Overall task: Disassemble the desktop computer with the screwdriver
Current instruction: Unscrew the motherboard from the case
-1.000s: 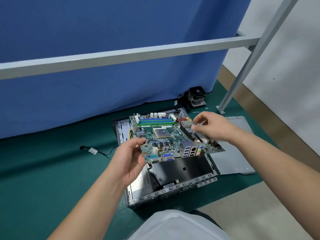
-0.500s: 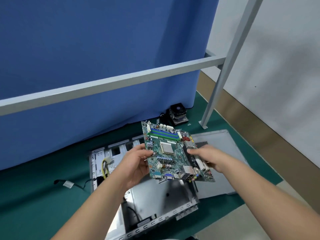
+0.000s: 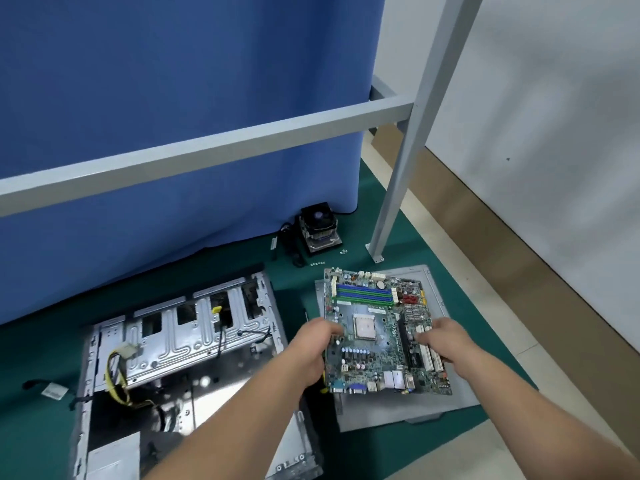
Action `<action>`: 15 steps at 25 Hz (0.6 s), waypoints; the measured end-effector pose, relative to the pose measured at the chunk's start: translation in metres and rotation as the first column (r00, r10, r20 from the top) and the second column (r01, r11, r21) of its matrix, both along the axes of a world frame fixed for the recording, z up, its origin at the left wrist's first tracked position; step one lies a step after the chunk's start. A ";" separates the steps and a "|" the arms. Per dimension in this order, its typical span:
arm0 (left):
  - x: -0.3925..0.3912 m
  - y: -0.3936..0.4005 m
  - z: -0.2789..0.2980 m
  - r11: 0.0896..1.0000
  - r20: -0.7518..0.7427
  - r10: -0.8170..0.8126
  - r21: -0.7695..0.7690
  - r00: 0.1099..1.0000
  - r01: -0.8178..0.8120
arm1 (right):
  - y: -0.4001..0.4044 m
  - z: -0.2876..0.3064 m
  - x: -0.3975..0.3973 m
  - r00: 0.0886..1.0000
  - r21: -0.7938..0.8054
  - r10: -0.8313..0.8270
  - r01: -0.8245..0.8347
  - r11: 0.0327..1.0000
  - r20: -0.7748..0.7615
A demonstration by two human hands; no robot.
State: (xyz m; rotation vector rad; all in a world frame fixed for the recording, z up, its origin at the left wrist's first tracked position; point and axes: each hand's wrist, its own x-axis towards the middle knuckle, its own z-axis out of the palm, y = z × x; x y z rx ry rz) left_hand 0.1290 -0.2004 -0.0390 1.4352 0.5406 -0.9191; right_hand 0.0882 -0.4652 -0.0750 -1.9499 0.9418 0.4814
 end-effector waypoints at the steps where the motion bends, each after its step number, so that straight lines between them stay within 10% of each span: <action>1: 0.001 -0.011 -0.011 0.999 -0.050 0.018 0.039 0.999 -0.016 | -0.008 -0.009 0.003 1.000 -0.019 0.012 -0.012 1.000 0.002; 9: 0.000 -0.065 -0.070 0.980 -0.211 0.077 0.195 0.974 -0.035 | -0.038 -0.051 0.012 0.993 -0.255 0.084 -0.102 0.962 -0.081; 15: -0.012 -0.079 -0.080 0.892 -0.019 -0.301 0.350 0.954 0.288 | -0.041 -0.069 0.009 0.978 -0.321 0.165 -0.197 0.926 -0.125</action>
